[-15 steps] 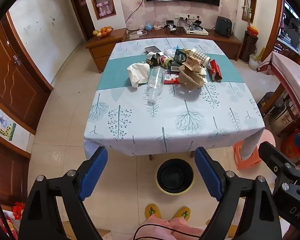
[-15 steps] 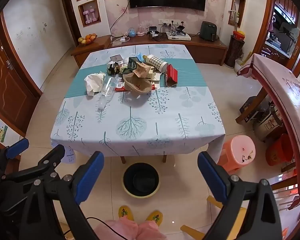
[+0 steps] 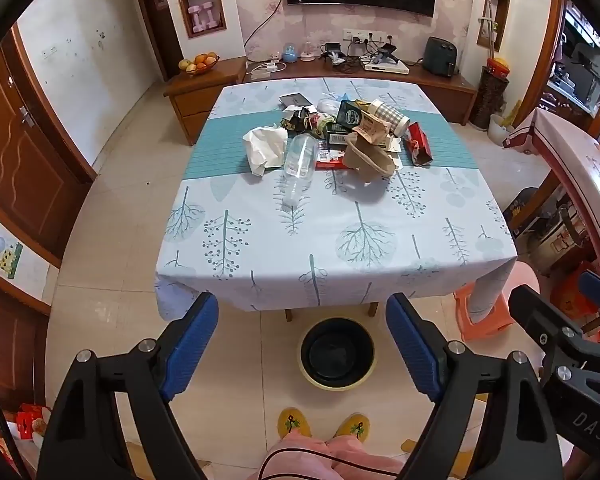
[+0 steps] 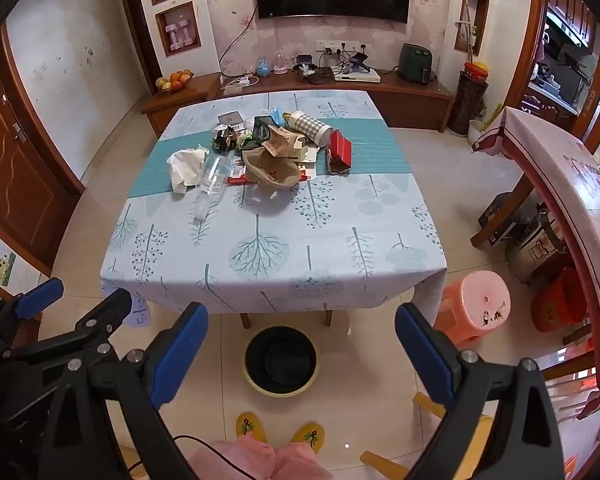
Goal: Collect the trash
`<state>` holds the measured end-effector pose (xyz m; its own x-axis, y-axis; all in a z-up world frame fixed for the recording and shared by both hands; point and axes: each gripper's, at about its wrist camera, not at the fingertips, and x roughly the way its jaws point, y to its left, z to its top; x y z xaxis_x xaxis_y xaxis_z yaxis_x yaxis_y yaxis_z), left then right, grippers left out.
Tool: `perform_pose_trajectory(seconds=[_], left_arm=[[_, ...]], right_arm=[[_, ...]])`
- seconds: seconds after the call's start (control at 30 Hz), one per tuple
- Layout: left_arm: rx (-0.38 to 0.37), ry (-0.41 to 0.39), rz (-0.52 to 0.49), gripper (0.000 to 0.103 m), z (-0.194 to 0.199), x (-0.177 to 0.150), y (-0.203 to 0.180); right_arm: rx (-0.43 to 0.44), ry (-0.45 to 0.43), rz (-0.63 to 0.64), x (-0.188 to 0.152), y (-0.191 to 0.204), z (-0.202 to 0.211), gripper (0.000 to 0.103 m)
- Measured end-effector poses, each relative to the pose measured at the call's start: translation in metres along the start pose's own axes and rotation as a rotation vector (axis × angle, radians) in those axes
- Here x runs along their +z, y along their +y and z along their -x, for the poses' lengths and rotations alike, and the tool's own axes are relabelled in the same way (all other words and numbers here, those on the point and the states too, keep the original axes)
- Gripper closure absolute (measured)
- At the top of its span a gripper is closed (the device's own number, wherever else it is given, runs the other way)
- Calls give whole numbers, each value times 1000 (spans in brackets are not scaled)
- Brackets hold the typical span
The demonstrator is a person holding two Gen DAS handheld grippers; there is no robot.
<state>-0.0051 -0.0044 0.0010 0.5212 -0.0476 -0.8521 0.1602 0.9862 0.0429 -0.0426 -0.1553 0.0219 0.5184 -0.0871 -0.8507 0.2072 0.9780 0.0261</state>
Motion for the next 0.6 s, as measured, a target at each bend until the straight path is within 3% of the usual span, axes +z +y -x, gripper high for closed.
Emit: perform_pose_trajectory(seconds=[0.6], left_arm=[[-40,-19,29,22,10,-7,1]], right_arm=[[11,-5,-3,-3,-9,6,8]])
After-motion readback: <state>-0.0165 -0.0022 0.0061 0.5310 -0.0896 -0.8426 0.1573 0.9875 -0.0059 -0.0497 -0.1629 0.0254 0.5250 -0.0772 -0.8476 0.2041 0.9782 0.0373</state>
